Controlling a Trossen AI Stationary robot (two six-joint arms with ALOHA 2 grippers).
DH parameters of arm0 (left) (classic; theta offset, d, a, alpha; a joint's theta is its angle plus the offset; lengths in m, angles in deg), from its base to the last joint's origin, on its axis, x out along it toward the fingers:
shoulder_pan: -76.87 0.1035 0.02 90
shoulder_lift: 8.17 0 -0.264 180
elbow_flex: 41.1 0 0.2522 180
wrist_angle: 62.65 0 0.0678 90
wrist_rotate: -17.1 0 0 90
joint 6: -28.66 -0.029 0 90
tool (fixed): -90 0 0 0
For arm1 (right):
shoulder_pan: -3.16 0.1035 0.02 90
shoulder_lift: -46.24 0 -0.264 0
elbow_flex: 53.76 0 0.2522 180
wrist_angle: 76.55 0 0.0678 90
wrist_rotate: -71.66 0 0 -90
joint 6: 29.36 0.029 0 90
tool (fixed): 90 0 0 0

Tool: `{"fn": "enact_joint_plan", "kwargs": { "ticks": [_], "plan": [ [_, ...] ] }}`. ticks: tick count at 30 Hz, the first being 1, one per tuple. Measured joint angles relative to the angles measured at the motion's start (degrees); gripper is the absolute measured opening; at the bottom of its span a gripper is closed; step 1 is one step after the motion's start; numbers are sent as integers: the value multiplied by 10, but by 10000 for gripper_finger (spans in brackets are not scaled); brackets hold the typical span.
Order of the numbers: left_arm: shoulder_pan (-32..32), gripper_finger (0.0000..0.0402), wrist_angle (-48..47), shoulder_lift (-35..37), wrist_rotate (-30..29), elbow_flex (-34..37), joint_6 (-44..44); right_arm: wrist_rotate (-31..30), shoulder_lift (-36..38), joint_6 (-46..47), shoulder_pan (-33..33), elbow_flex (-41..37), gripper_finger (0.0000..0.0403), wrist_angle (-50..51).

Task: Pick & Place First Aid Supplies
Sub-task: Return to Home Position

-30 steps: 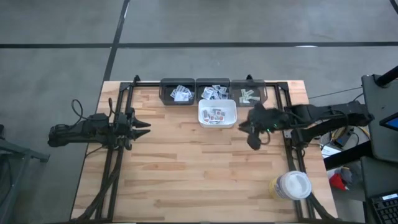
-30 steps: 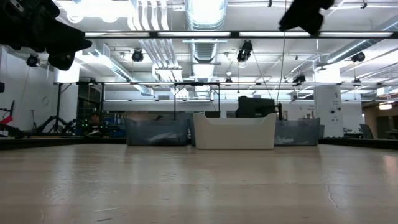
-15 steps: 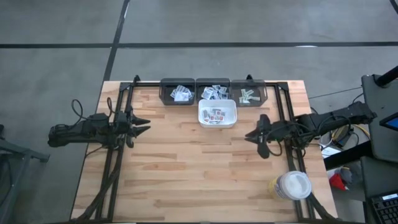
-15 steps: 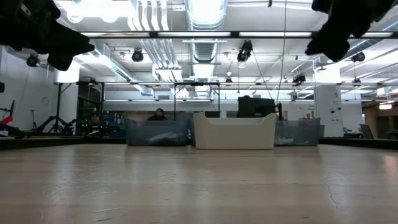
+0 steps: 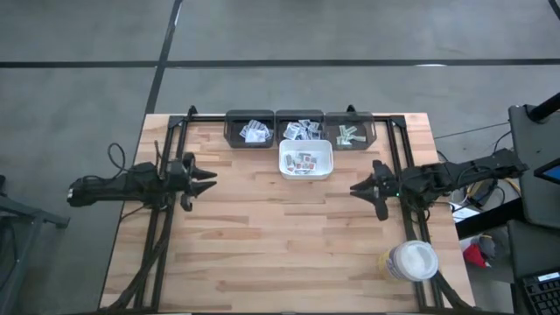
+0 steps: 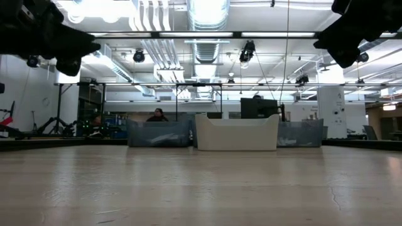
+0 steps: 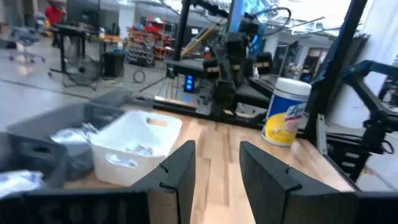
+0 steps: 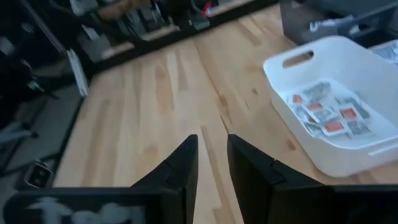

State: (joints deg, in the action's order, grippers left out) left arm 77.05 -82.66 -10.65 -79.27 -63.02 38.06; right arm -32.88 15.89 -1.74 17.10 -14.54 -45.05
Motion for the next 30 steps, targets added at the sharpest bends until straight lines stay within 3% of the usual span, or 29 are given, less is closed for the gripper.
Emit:
{"fn": "enact_joint_plan", "kwargs": {
  "ticks": [6, 10, 21, 30],
  "plan": [
    [0, 124, 17, 0, 17, 47, 54, -2, 68, 3, 0, -27, 70, -6],
    [0, 124, 29, 0, 27, 59, 71, -36, 113, -5, 0, -44, 65, -11],
    [0, 124, 73, 1, 27, 63, -18, -52, 251, -8, 0, -154, 72, -76],
    [0, 124, 8, 3, 40, 49, -20, -97, 304, 1, 0, -182, 80, -37]
  ]
}}
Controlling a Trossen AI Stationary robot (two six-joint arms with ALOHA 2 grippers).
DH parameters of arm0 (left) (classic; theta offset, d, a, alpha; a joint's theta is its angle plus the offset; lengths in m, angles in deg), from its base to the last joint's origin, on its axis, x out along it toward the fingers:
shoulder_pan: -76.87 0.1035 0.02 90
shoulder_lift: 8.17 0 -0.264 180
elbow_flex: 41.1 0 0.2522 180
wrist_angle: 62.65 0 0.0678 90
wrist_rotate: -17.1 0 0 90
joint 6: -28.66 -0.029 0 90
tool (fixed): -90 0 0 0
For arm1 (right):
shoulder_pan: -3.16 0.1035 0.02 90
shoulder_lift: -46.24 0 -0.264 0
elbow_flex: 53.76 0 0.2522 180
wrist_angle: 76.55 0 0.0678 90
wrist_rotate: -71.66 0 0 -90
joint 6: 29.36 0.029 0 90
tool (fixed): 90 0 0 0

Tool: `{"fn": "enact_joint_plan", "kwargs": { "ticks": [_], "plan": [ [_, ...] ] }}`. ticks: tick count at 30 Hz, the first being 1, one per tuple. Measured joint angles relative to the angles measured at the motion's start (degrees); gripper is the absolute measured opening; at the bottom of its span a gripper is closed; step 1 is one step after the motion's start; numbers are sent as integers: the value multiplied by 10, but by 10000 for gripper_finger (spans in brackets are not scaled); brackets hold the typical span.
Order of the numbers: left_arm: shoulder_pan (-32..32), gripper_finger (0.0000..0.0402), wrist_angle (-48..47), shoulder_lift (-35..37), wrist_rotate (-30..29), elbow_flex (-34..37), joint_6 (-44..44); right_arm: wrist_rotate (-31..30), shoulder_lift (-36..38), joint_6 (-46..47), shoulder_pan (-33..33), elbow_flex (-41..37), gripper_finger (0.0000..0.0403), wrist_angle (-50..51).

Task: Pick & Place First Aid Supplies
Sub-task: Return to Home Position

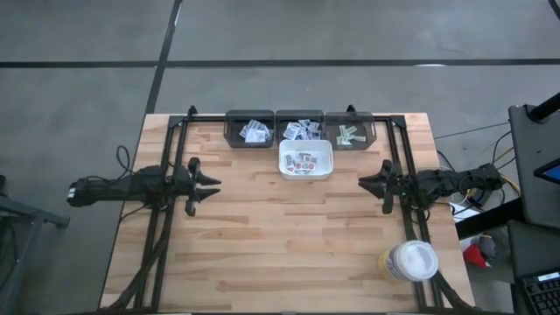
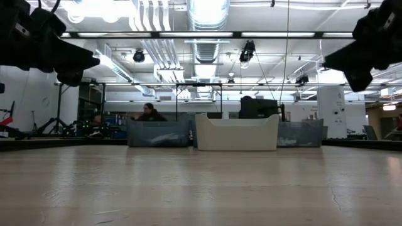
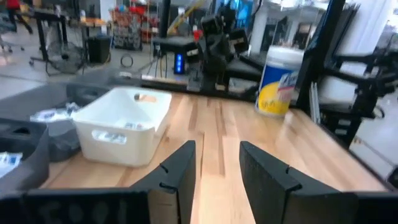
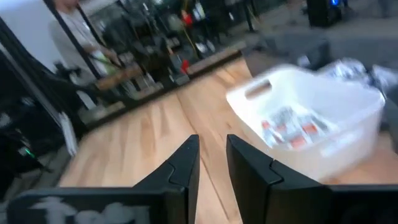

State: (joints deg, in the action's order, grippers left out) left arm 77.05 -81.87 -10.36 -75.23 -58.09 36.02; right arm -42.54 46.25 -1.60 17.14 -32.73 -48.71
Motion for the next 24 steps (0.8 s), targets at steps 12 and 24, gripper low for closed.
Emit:
{"fn": "enact_joint_plan", "kwargs": {
  "ticks": [12, 24],
  "plan": [
    [0, 124, -27, -1, -7, -5, -26, 0, -5, 19, 0, 7, 63, 95],
    [0, 124, -28, -2, -7, -4, 20, 1, -6, 16, 0, 7, 82, 94]
  ]
}}
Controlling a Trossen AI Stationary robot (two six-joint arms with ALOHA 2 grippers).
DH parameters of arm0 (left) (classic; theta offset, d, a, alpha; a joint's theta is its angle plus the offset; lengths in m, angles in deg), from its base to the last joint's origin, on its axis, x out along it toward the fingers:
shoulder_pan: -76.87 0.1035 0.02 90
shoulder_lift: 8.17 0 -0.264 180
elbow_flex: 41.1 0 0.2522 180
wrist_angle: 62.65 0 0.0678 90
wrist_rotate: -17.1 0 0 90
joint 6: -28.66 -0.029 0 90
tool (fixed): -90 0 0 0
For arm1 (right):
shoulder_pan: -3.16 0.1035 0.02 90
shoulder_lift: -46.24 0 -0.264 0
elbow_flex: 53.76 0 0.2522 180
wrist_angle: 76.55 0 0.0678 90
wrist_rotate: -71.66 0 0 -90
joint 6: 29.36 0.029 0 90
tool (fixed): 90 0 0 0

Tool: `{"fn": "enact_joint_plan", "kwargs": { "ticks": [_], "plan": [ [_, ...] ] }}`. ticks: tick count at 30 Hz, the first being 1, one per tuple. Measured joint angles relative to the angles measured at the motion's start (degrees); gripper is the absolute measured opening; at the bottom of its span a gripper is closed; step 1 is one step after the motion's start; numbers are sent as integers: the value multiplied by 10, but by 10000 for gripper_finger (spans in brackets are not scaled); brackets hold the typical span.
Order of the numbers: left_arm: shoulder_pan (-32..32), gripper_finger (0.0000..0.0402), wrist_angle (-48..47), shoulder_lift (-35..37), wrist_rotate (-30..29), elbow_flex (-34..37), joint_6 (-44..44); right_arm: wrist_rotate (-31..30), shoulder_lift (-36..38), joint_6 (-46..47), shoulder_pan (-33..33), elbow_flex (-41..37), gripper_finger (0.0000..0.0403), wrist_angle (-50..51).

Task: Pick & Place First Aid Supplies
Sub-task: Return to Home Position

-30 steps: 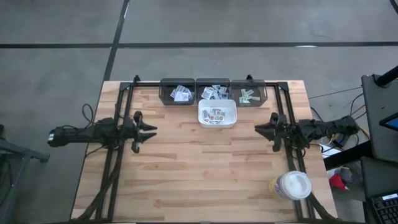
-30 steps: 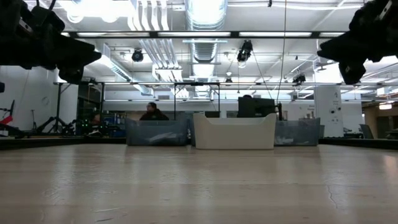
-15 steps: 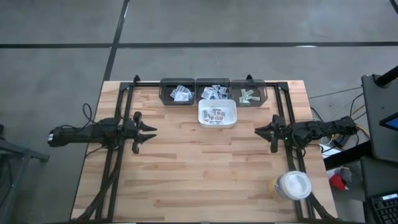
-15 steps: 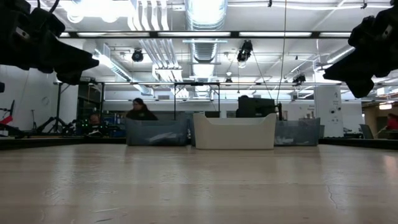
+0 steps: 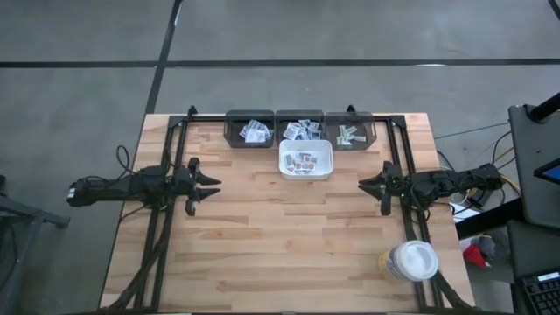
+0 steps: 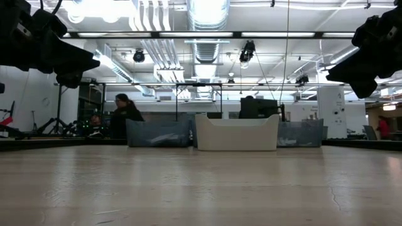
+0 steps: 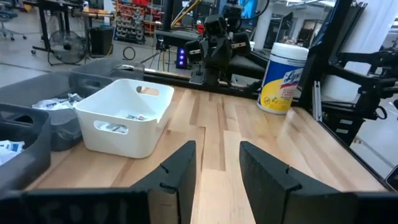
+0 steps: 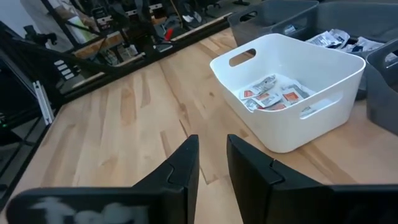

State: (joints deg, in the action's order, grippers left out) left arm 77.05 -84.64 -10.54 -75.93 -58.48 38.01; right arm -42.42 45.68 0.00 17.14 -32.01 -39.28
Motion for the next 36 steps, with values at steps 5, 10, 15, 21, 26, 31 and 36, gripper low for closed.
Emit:
{"fn": "enact_joint_plan", "kwargs": {
  "ticks": [5, 10, 15, 21, 26, 31, 36],
  "plan": [
    [0, 124, -2, 0, 0, 0, 0, 0, 0, 0, 0, 0, 88, 0],
    [0, 124, -2, 0, 0, 1, 1, 0, 0, 0, 0, 0, 88, 0],
    [0, 124, -3, 0, 0, 1, 1, 0, 0, 0, 0, 0, 77, 0],
    [0, 124, -3, 0, 0, 1, 1, 0, 0, 0, 0, 0, 66, 0],
    [0, 124, -3, 0, 0, 2, 1, 0, 0, 0, 0, 0, 63, 0],
    [0, 124, -3, 0, 0, 2, 1, 0, 0, 0, 0, 0, 71, 0],
    [0, 124, -3, 0, 0, 2, 1, 0, 0, 0, 0, 0, 80, 0]
  ]
}}
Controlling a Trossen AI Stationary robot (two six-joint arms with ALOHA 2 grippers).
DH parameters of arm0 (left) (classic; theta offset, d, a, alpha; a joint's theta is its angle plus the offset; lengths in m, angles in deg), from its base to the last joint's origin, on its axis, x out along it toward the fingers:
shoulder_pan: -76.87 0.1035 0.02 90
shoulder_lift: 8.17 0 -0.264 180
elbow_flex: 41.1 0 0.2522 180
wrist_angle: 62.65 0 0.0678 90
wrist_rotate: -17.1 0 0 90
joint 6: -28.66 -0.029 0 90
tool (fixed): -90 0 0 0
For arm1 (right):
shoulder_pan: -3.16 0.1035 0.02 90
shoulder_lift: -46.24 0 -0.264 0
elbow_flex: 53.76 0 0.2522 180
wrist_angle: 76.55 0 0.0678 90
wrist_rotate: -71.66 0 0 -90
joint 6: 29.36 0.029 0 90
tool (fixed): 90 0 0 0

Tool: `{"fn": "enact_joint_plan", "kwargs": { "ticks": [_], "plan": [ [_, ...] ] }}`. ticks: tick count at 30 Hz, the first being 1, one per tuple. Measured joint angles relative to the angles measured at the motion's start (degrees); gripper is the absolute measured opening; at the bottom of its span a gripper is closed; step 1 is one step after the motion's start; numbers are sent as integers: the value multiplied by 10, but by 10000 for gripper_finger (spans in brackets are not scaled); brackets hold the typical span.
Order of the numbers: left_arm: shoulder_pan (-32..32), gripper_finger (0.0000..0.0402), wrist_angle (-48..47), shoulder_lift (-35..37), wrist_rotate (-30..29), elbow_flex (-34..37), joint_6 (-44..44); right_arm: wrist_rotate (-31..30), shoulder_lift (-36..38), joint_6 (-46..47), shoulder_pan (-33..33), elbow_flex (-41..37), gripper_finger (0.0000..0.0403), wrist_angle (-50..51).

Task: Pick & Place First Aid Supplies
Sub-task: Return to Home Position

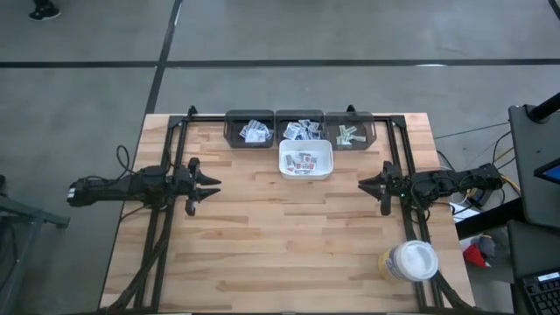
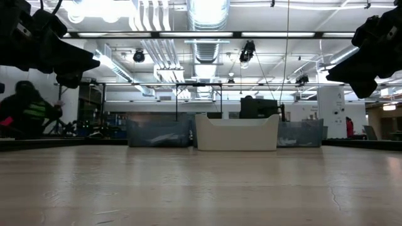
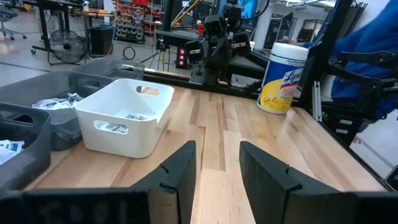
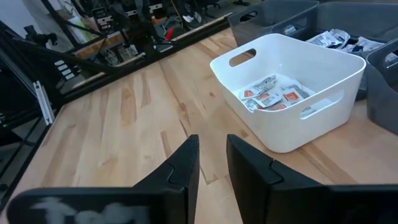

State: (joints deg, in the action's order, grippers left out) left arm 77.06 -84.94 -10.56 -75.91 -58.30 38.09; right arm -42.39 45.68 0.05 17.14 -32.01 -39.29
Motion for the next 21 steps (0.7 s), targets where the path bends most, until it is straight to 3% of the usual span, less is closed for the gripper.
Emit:
{"fn": "enact_joint_plan", "kwargs": {
  "ticks": [11, 21],
  "plan": [
    [0, 124, 0, 0, 0, 0, 0, 0, 0, 0, 0, 0, 91, 0],
    [0, 124, 0, 0, 0, 0, 0, 0, 0, 0, 0, 0, 72, 0]
  ]
}}
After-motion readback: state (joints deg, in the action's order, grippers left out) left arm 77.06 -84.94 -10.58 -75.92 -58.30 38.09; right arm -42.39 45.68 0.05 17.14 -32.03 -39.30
